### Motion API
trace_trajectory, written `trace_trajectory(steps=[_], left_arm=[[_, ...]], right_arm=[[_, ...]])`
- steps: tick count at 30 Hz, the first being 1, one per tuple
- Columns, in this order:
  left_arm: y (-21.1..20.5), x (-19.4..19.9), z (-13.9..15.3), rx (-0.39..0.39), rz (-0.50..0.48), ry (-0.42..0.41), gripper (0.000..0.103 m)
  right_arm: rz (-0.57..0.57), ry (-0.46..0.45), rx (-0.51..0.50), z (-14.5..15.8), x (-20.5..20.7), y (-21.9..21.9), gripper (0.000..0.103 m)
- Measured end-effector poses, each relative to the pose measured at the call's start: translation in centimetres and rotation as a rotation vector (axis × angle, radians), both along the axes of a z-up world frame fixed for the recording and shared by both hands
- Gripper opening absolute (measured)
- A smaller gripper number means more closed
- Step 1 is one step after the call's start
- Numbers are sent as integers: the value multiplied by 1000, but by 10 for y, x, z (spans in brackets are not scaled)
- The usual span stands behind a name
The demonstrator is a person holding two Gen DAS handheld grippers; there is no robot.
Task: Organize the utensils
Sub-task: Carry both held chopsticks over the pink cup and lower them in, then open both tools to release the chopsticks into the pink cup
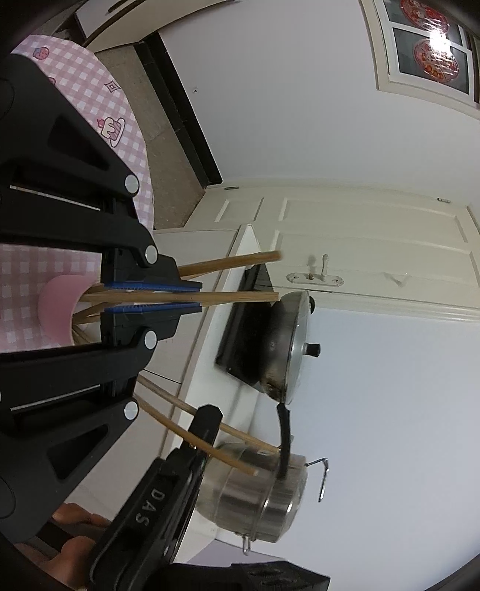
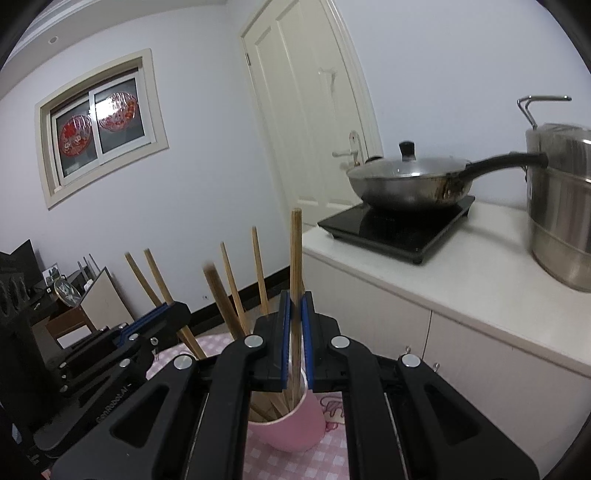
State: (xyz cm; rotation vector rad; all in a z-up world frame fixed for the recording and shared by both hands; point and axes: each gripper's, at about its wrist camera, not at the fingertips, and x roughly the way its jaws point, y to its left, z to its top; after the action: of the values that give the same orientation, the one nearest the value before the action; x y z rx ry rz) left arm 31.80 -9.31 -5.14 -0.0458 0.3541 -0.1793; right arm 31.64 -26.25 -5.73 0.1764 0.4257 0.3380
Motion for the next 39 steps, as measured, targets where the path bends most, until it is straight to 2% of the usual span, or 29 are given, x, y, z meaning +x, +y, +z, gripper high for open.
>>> trace_trajectory(steps=[17, 23, 24, 26, 27, 28, 39], left_arm=[[3, -10, -1, 9, -70, 80, 7], [7, -21, 4, -5, -96, 92, 7], [7, -23, 5, -5, -102, 94, 9], [8, -28, 7, -5, -102, 96, 31], [9, -31, 8, -11, -100, 89, 56], [12, -37, 10, -21, -92, 69, 60], [36, -74, 20, -16, -68, 81, 60]], right_arm=[[-17, 38, -12, 0, -16, 1, 8], [-7, 41, -18, 4, -31, 2, 16], [-9, 40, -18, 5, -34, 2, 19], [-8, 40, -19, 6, -40, 2, 20], [-9, 39, -20, 7, -42, 2, 20], [-11, 38, -19, 7, -45, 1, 20], [-3, 42, -34, 12, -81, 7, 21]])
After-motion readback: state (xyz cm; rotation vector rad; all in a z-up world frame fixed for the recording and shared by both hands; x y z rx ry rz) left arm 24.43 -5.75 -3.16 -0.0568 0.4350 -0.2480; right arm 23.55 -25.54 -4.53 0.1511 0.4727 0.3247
